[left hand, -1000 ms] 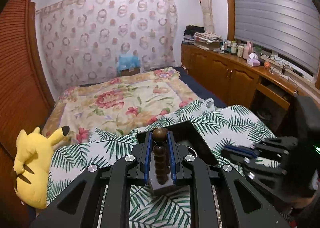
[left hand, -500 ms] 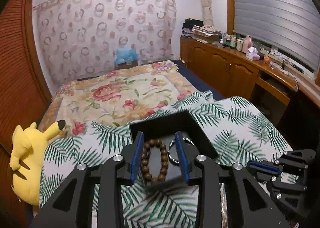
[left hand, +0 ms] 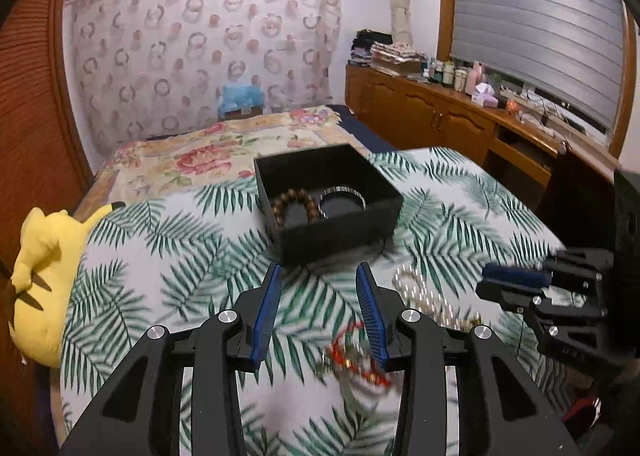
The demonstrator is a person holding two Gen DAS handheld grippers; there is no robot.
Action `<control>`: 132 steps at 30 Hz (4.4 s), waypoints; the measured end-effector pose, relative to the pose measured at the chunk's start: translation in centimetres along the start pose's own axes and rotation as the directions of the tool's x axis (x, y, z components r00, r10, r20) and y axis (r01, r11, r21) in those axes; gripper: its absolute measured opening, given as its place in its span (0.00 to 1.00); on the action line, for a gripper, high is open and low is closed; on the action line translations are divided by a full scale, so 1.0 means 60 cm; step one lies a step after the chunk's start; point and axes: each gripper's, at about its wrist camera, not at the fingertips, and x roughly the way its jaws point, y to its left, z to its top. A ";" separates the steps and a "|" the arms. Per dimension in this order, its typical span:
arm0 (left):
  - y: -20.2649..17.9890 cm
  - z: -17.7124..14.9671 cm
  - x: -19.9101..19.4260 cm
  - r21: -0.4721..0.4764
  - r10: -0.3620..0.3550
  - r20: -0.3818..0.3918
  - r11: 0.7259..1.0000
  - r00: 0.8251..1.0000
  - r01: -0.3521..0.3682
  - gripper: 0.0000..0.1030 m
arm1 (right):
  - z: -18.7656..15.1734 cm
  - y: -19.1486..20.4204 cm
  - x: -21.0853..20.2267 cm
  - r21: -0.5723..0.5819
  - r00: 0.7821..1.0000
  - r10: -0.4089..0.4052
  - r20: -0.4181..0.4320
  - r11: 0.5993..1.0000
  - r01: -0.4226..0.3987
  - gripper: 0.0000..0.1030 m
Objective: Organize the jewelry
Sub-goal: 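Lower the left tool onto the red beaded bracelet and close it, then lift the red bracelet into the black box and open the left tool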
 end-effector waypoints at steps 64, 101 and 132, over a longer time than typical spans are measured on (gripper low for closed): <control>0.009 -0.072 -0.057 -0.100 -0.048 0.044 0.994 0.998 0.053 0.03 | -0.055 -0.010 0.022 -0.049 0.985 -0.030 -0.171 0.999 0.022 0.36; 0.020 -0.019 -0.034 -0.077 -0.013 0.059 0.997 0.998 0.018 0.03 | 0.089 -0.037 0.035 -0.093 0.998 -0.038 -0.058 0.995 0.032 0.11; 0.053 0.102 0.044 -0.062 0.051 0.056 0.997 0.997 -0.047 0.03 | 0.206 -0.060 0.163 -0.076 0.997 -0.036 -0.068 0.997 0.031 0.17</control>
